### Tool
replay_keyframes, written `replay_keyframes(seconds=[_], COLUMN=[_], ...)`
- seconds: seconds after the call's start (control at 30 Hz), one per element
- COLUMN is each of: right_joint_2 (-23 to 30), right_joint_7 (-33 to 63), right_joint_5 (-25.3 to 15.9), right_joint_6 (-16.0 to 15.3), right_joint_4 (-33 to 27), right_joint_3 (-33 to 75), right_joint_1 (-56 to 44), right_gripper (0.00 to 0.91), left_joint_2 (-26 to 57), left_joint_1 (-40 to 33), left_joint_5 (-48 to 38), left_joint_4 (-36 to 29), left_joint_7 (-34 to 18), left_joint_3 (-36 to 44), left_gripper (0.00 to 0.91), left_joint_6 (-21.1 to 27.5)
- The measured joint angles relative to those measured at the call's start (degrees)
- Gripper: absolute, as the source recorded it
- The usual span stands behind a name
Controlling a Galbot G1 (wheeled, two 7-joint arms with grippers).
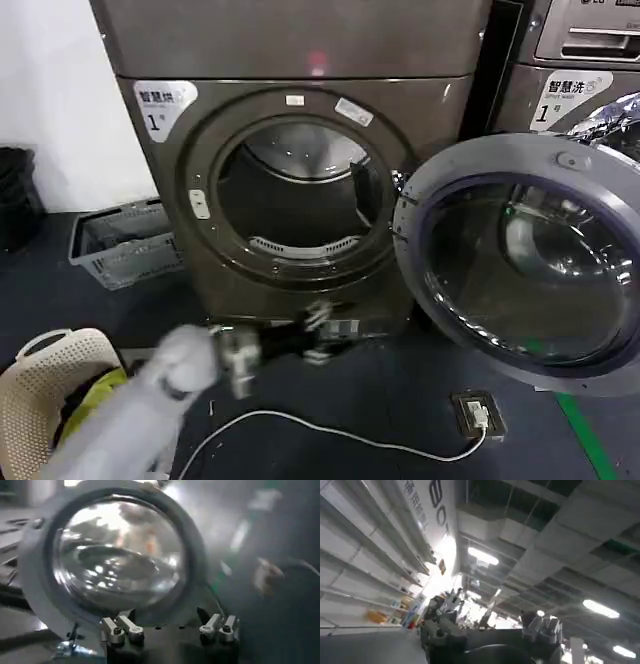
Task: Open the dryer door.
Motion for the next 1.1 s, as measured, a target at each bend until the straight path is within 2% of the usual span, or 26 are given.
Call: replay_keyframes(seconds=[0.23, 0.43, 0.6, 0.73, 0.83, 1.1], right_joint_2=[-1.1, -1.0, -0.5, -0.1, 0.2, 0.9], right_joint_7=[0.3, 0.3, 0.2, -0.2, -0.5, -1.0], right_joint_5=[0.6, 4.1, 5.4, 9.3, 10.6, 10.5], right_joint_6=[-1.0, -3.5, -3.7, -3.8, -3.3, -2.0], right_joint_4=[-2.3, -2.7, -2.9, -2.3, -2.0, -2.0], right_joint_3=[-2.3, -4.2, -5.6, -6.2, -6.3, -6.5], right_joint_1=[1.3, 2.2, 2.9, 3.0, 2.9, 3.1], right_gripper=[0.907, 0.907, 0.907, 0.907, 0.907, 0.907], left_joint_2=[16.9, 29.6, 36.5, 40.0, 41.8, 42.6], left_joint_1=[3.0, 4.3, 7.1, 12.2, 14.7, 17.5], left_joint_5=[18.3, 33.4, 51.2, 62.0, 65.3, 65.4], left_joint_4=[0.0, 3.3, 6.5, 7.5, 9.1, 11.9], left_joint_7=[-5.0, -12.1, -19.4, -21.0, -21.4, -21.7], left_joint_3=[-7.1, -9.6, -11.2, -13.0, -13.0, -11.9], left_gripper=[0.907, 0.907, 0.907, 0.907, 0.907, 0.907], left_joint_6=[-12.0, -12.2, -12.1, -12.1, -12.1, -12.1])
